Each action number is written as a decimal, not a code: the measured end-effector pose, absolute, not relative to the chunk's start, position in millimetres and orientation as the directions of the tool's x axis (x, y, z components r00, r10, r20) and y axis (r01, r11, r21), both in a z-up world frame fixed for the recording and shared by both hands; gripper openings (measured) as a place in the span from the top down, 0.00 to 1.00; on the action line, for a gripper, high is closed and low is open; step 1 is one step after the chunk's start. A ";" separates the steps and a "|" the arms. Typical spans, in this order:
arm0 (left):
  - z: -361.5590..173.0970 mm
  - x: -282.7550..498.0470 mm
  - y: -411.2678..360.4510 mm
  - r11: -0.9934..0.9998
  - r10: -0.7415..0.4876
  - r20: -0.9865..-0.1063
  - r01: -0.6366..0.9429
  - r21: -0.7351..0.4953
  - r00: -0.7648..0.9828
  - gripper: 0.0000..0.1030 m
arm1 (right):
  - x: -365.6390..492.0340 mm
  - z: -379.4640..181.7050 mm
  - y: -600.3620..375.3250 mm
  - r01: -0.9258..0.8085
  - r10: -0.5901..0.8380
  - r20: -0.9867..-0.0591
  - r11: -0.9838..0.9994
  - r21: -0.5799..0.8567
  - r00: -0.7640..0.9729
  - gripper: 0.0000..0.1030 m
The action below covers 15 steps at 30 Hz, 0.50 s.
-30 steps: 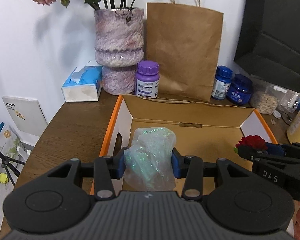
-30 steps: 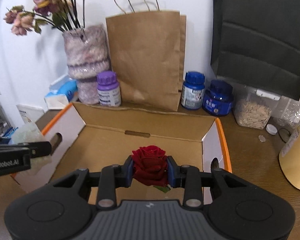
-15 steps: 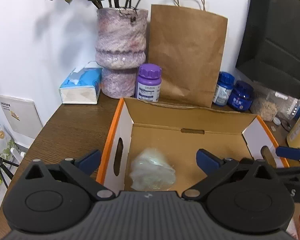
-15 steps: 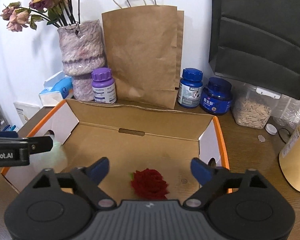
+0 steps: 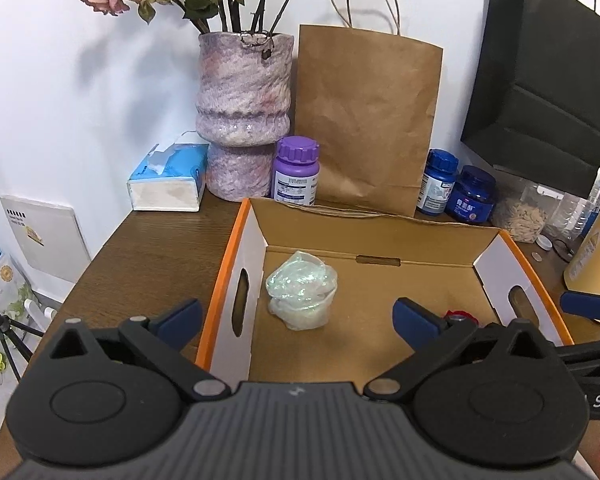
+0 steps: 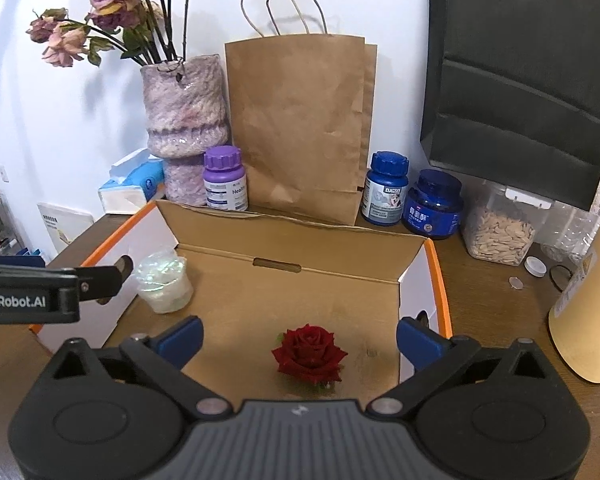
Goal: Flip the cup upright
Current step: 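Open the left tool over the box while the right tool releases the rose inside, then withdraw both tools from the cardboard box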
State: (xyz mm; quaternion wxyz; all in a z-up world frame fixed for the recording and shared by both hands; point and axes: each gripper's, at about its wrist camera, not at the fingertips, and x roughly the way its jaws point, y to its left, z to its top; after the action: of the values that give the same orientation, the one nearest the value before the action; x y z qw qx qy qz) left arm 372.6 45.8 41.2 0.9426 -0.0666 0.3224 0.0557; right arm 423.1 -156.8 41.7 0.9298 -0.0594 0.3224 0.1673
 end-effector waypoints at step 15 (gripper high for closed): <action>53.9 316.8 36.7 0.992 0.051 -0.563 -0.108 -0.067 0.825 0.00 | 369.9 57.1 -168.6 -0.370 0.299 -0.563 0.929 -0.014 0.770 0.00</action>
State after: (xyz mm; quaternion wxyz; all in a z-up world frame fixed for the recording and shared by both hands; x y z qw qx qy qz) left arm 316.8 36.7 53.9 0.9540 -0.0481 0.2931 0.0417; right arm 369.9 -168.6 57.1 0.9388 -0.0621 0.2882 0.1782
